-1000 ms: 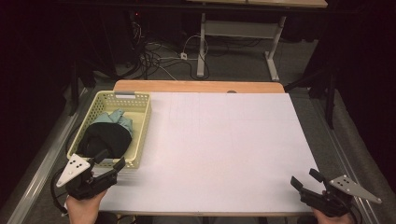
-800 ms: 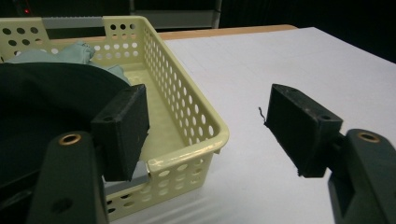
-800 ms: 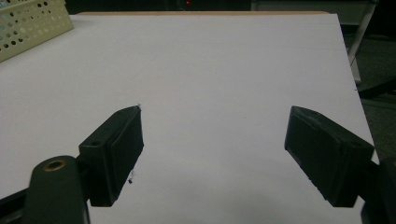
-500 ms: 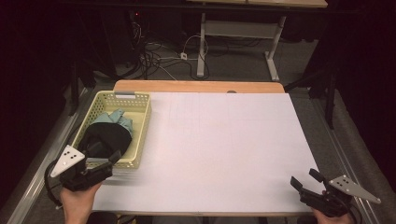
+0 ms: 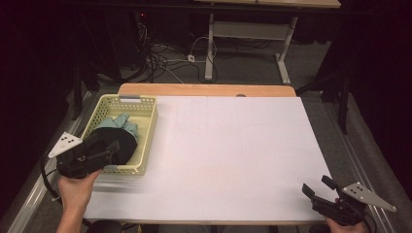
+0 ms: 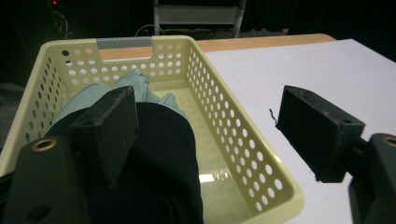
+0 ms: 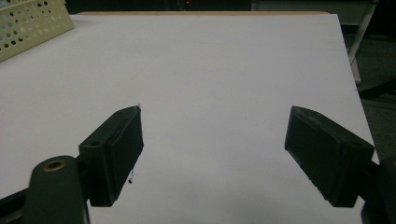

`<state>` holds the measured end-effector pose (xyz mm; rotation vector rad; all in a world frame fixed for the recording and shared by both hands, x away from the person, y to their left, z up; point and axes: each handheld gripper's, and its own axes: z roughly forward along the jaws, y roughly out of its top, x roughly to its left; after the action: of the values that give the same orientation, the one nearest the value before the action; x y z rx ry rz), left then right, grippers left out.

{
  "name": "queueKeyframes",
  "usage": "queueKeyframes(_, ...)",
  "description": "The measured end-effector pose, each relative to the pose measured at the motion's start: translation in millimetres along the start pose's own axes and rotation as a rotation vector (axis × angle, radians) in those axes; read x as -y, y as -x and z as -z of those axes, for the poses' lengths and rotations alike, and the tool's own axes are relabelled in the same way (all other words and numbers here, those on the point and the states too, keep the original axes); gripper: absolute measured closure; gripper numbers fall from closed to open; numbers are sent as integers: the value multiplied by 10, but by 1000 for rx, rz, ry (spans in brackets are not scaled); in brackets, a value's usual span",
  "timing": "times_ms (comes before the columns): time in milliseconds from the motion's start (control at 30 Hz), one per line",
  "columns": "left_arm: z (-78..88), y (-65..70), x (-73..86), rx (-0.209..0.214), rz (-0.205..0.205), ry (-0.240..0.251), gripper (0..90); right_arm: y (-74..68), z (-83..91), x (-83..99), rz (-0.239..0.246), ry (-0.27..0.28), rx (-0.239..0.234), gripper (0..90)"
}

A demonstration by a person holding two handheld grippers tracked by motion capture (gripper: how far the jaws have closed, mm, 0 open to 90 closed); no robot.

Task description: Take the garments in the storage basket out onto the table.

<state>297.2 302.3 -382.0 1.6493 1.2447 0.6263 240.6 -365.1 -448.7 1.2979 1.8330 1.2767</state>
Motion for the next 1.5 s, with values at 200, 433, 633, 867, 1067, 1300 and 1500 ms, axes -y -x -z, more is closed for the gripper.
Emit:
queueKeyframes(200,-104,-90,-114,-30,-1,-60,173,4,-2,0,0,-1,-2,200)
queueKeyframes(433,-242,-192,-287,-60,-13,-146,154,-1,2,0,1,2,2,200)
queueKeyframes(633,-362,-259,-403,-89,-20,-212,151,-4,0,0,1,0,3,200)
queueKeyframes(867,-541,-375,-472,-93,2,-310,97,-3,4,1,2,4,4,200)
queueKeyframes(1067,-685,-489,-450,-129,21,-392,59,-4,2,1,2,3,4,200)
queueKeyframes(1300,-850,-565,-409,-153,22,-486,0,-8,-2,-1,11,0,1,200)
queueKeyframes(1500,-971,-686,-370,-148,67,-548,0,-12,-6,-2,14,-5,-2,201)
